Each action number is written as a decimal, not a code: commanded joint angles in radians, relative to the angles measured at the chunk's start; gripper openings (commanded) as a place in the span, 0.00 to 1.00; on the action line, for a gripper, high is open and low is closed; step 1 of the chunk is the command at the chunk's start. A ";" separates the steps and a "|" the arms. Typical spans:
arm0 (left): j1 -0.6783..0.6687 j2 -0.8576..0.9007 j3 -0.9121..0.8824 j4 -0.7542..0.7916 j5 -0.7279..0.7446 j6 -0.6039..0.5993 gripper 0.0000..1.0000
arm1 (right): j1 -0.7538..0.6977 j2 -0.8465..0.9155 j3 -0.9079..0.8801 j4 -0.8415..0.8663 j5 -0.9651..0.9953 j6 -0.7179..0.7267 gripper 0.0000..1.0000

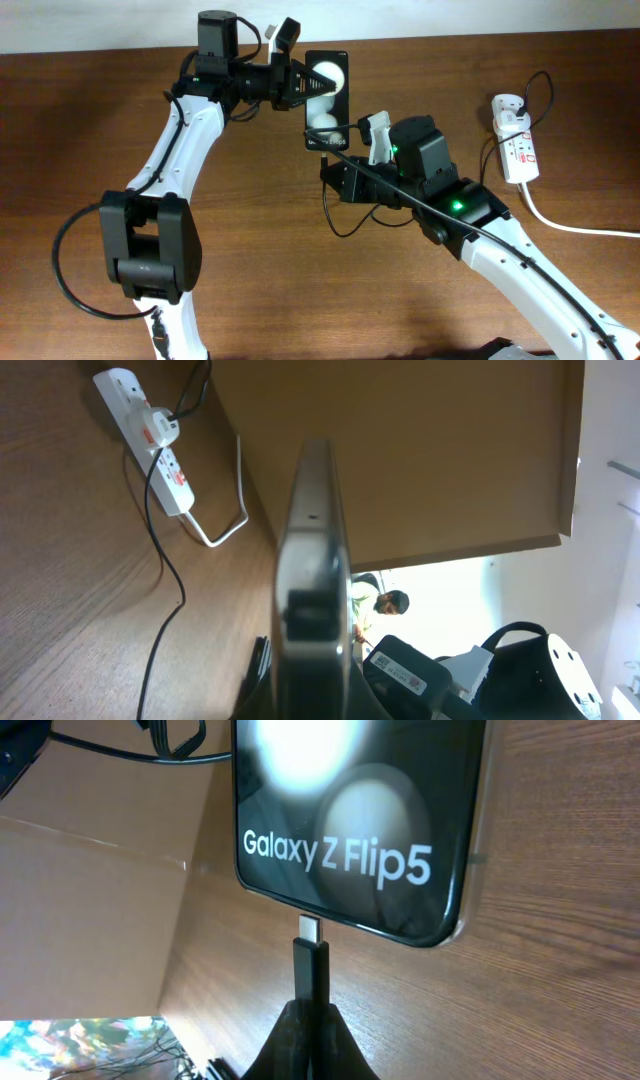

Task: Plug charger to phone and switch on socket
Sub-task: 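Push the cable connector into the phone's bottom port held by left gripper, then lower the plugged-in phone onto the table with the left gripper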

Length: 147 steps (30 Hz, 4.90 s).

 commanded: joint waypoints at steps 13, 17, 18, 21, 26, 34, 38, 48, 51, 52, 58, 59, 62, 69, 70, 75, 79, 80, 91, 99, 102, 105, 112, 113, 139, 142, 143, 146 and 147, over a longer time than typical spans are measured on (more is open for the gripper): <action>0.007 -0.032 0.013 0.006 0.035 -0.002 0.00 | 0.004 0.000 -0.002 0.005 0.028 -0.037 0.04; 0.013 -0.032 0.013 0.006 0.054 -0.002 0.00 | 0.003 0.000 -0.002 0.008 0.028 -0.040 0.04; 0.013 -0.032 0.013 0.006 0.054 -0.002 0.00 | 0.003 0.000 -0.002 0.010 0.028 -0.040 0.04; 0.014 -0.032 0.013 0.006 0.054 -0.002 0.00 | -0.019 0.000 -0.002 0.012 0.016 -0.040 0.04; 0.014 -0.032 0.013 0.006 0.052 -0.002 0.00 | -0.024 0.000 -0.002 0.020 -0.003 -0.041 0.04; 0.009 -0.032 0.013 0.006 0.053 -0.002 0.00 | -0.023 0.000 -0.002 0.023 -0.003 -0.040 0.04; 0.009 -0.032 0.013 0.006 0.053 -0.002 0.00 | -0.023 0.000 -0.002 0.023 -0.003 -0.040 0.04; -0.010 -0.032 0.013 0.006 0.046 -0.002 0.00 | -0.023 0.000 -0.002 0.023 -0.002 -0.040 0.04; -0.010 -0.032 0.013 0.006 0.046 -0.002 0.00 | -0.024 0.000 -0.002 0.031 0.002 -0.041 0.04; -0.010 -0.032 0.013 0.006 0.046 -0.002 0.00 | -0.024 0.000 -0.002 0.039 0.006 -0.041 0.04; -0.011 -0.032 0.013 0.006 0.053 -0.002 0.00 | -0.039 0.000 -0.002 0.053 0.028 -0.060 0.04; -0.011 -0.032 0.013 0.006 0.053 -0.002 0.00 | -0.055 0.000 -0.002 0.053 0.028 -0.060 0.04; -0.011 -0.032 0.013 0.006 0.053 -0.002 0.00 | -0.096 0.000 -0.002 0.071 0.008 -0.060 0.04; -0.013 -0.032 0.013 0.006 0.053 -0.002 0.00 | -0.095 0.000 -0.002 0.089 -0.006 -0.060 0.04; -0.010 -0.032 0.013 0.006 0.053 -0.002 0.00 | -0.094 0.000 -0.002 0.085 -0.029 -0.060 0.04; -0.001 -0.032 0.013 0.006 0.025 -0.002 0.00 | -0.094 0.000 -0.002 0.018 -0.089 -0.093 0.15; -0.001 -0.032 0.013 0.005 0.015 0.099 0.00 | -0.094 0.000 -0.002 -0.045 -0.085 -0.129 0.30; -0.002 -0.032 0.010 0.003 0.006 0.145 0.00 | -0.094 0.000 -0.002 -0.069 -0.083 -0.151 0.33; -0.053 -0.032 -0.158 -0.390 -0.801 0.326 0.00 | -0.094 0.001 -0.002 -0.159 0.010 -0.172 0.37; -0.054 -0.030 -0.251 -0.364 -0.934 0.337 0.00 | -0.094 0.001 -0.002 -0.159 0.025 -0.172 0.38; -0.054 -0.030 -0.251 -0.362 -0.943 0.337 0.00 | -0.094 0.001 -0.002 -0.163 0.028 -0.172 0.38; -0.054 -0.029 -0.251 -0.362 -0.945 0.337 0.00 | -0.094 0.001 -0.002 -0.166 0.028 -0.172 0.38; -0.102 -0.029 -0.252 -0.403 -1.006 0.337 0.00 | -0.094 0.001 -0.002 -0.170 0.029 -0.172 0.38; -0.106 -0.029 -0.252 -0.409 -1.005 0.337 0.00 | -0.094 0.001 -0.002 -0.170 0.029 -0.172 0.38; -0.040 0.126 -0.252 -0.425 -0.810 0.291 0.00 | -0.094 0.001 -0.002 -0.203 0.050 -0.172 0.39; -0.042 0.126 -0.252 -0.426 -0.910 0.291 0.00 | -0.094 0.001 -0.002 -0.203 0.051 -0.172 0.38; -0.042 0.126 -0.252 -0.426 -0.910 0.291 0.00 | -0.094 0.001 -0.002 -0.203 0.051 -0.172 0.38; -0.042 0.126 -0.252 -0.430 -0.909 0.291 0.07 | -0.094 0.001 -0.002 -0.203 0.054 -0.172 0.38; -0.041 0.126 -0.252 -0.430 -0.910 0.291 0.10 | -0.094 0.001 -0.002 -0.203 0.053 -0.172 0.39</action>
